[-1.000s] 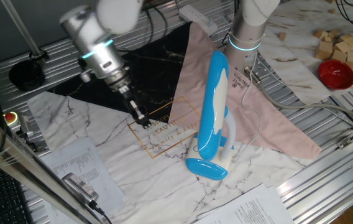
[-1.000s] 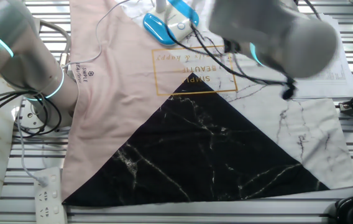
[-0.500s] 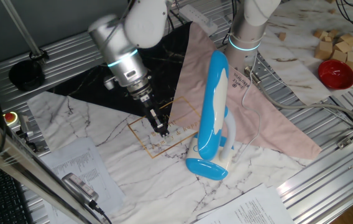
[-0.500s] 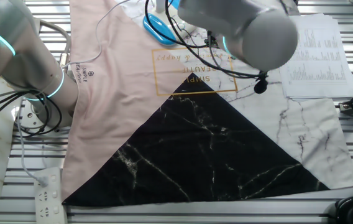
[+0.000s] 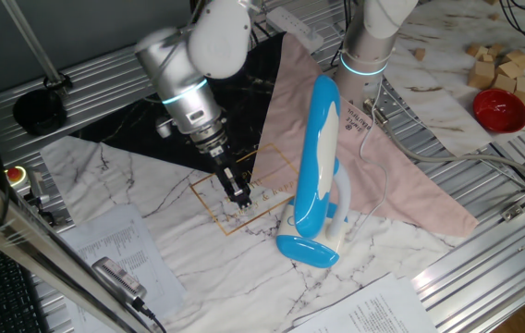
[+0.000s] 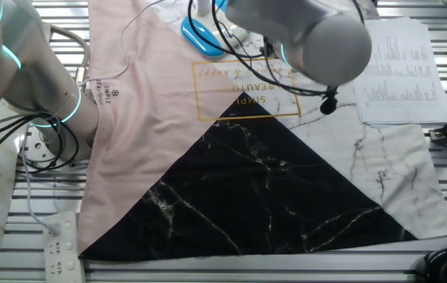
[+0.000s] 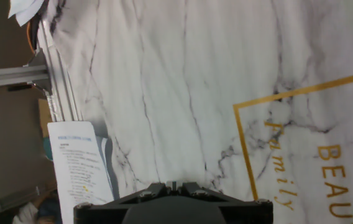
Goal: Turn on the desk lamp by pressing the button
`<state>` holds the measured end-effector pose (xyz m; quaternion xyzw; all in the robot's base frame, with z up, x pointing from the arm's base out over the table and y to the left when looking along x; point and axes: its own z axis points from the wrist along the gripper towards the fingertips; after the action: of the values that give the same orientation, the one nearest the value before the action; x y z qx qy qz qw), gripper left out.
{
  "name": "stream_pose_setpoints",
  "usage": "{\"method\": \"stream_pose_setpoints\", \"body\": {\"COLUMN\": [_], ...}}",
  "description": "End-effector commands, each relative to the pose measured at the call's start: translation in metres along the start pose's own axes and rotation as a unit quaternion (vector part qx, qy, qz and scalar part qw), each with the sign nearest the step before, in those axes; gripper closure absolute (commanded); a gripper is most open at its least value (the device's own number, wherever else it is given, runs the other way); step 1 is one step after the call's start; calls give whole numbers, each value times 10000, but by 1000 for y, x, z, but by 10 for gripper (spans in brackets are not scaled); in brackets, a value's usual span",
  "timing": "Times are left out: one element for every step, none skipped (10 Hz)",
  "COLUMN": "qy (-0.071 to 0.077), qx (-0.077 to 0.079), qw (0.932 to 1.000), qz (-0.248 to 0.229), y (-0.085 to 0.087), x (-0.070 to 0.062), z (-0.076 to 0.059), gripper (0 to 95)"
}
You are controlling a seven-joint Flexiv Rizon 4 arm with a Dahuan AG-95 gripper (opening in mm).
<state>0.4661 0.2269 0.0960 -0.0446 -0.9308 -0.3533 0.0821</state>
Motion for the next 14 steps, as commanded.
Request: {"method": "stream_pose_setpoints", "body": {"qy": [-37,-60,-51,-6,22,34,-3,18,185,222,335,429,448,460], "qx": [189,372,351,325,338,533,833,914,526,314,-115,-363,-548,-633], "qw": [9997,9990,9991,9993,9993,9985,9965,9958,9978,9984,9980,9966,9949,9940], "qz": [144,249,244,163,130,129,98,-77,-365,-414,-523,-600,-720,-769], "y": [-3,-4,-5,-5,-5,-5,-5,-5,-5,-5,-6,-10,-14,-16], "x": [-11,-14,-14,-14,-14,-14,-14,-14,-14,-14,-6,1,5,6], "z": [-11,-18,-24,-24,-24,-24,-24,-24,-24,-24,-20,-10,0,9], "gripper": [950,950,950,950,950,950,950,950,950,950,950,950,950,950]}}
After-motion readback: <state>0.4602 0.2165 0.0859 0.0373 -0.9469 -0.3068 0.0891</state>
